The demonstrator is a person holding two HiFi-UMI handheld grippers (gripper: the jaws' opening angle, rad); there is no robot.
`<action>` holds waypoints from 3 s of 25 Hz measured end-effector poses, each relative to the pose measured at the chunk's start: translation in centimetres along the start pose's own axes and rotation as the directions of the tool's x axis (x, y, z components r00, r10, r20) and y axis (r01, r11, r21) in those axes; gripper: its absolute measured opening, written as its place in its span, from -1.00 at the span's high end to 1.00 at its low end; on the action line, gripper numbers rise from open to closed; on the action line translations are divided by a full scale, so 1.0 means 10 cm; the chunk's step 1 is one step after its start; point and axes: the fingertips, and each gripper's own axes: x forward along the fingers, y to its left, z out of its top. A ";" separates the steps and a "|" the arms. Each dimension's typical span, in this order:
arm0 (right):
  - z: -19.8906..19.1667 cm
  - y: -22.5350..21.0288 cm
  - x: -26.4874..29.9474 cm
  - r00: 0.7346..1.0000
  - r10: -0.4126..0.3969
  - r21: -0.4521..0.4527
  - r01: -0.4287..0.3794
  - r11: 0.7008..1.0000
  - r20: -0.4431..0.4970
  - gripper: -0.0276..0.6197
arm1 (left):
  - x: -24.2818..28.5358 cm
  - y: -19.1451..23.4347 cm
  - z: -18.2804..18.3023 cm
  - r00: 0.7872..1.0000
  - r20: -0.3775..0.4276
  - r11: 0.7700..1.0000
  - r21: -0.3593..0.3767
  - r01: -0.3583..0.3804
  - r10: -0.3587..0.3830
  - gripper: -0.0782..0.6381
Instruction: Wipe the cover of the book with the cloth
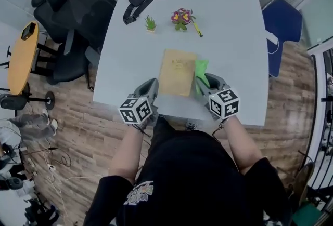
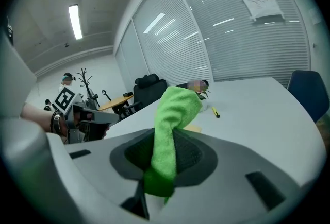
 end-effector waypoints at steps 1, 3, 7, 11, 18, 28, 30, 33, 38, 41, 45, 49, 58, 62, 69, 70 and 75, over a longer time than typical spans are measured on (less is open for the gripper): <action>0.00 0.02 -0.01 1.000 0.020 -0.004 -0.020 1.000 -0.001 0.62 | -0.08 -0.06 -0.03 1.000 0.011 1.000 0.017 -0.011 0.011 0.76; -0.01 0.06 -0.02 0.999 0.055 -0.013 -0.055 0.998 -0.002 0.62 | -0.24 -0.18 -0.10 0.999 0.022 0.997 0.062 -0.035 0.034 0.77; -0.01 0.15 0.01 0.995 0.104 -0.013 -0.104 0.994 -0.001 0.62 | -0.53 -0.30 -0.25 0.996 0.030 0.988 0.132 -0.081 0.078 0.77; -0.03 0.34 0.03 0.990 0.142 0.004 -0.142 0.990 0.008 0.62 | -0.77 -0.29 -0.32 0.993 0.058 0.987 0.116 -0.109 0.103 0.77; -0.16 0.60 0.07 0.990 0.141 0.029 -0.142 0.989 0.006 0.62 | -1.04 -0.22 -0.40 0.993 0.068 0.990 0.101 -0.100 0.093 0.77; -0.28 1.26 -0.27 0.999 0.034 0.020 -0.035 0.999 0.042 0.62 | -1.54 -0.20 -0.43 0.997 0.078 0.991 0.136 0.014 -0.025 0.77; -0.33 1.37 -0.39 0.999 -0.001 0.027 0.000 1.000 0.054 0.62 | -1.64 -0.22 -0.45 0.996 0.071 0.988 0.148 0.051 -0.062 0.77; -0.41 1.48 -0.57 0.996 -0.057 0.042 0.054 0.998 0.073 0.62 | -1.72 -0.30 -0.49 0.991 0.060 0.981 0.164 0.108 -0.120 0.76; -0.62 1.66 -0.90 0.983 -0.152 0.073 0.145 0.987 0.099 0.62 | -1.87 -0.46 -0.65 0.976 0.020 0.957 0.201 0.209 -0.217 0.77; -0.72 1.78 -1.11 0.974 -0.200 0.090 0.190 0.978 0.107 0.62 | -1.98 -0.55 -0.73 0.966 -0.007 0.941 0.225 0.254 -0.259 0.77; -0.85 1.92 -1.31 0.966 -0.236 0.099 0.225 0.969 0.107 0.62 | -2.10 -0.64 -0.78 0.957 -0.018 0.927 0.244 0.284 -0.288 0.77; -0.87 2.01 -1.42 0.963 -0.245 0.083 0.237 0.968 0.115 0.62 | -2.18 -0.70 -0.79 0.956 -0.006 0.924 0.253 0.286 -0.294 0.77; -0.80 2.04 -1.60 0.961 -0.235 0.068 0.227 0.972 0.146 0.62 | -2.24 -0.88 -0.83 0.956 0.009 0.925 0.256 0.281 -0.293 0.77; -0.87 2.05 -1.60 0.964 -0.226 0.080 0.216 0.973 0.142 0.62 | -2.27 -0.92 -0.82 0.956 0.015 0.924 0.262 0.278 -0.292 0.77; -0.91 2.07 -1.64 0.965 -0.222 0.079 0.213 0.974 0.137 0.62 | -2.29 -0.99 -0.85 0.955 0.010 0.922 0.264 0.284 -0.297 0.77; -0.92 2.07 -1.65 0.965 -0.222 0.079 0.213 0.974 0.138 0.62 | -2.29 -0.99 -0.85 0.955 0.011 0.922 0.264 0.284 -0.297 0.77; -0.95 2.09 -1.70 0.964 -0.224 0.079 0.215 0.973 0.144 0.62 | -2.32 -1.04 -0.88 0.954 0.011 0.920 0.267 0.287 -0.300 0.77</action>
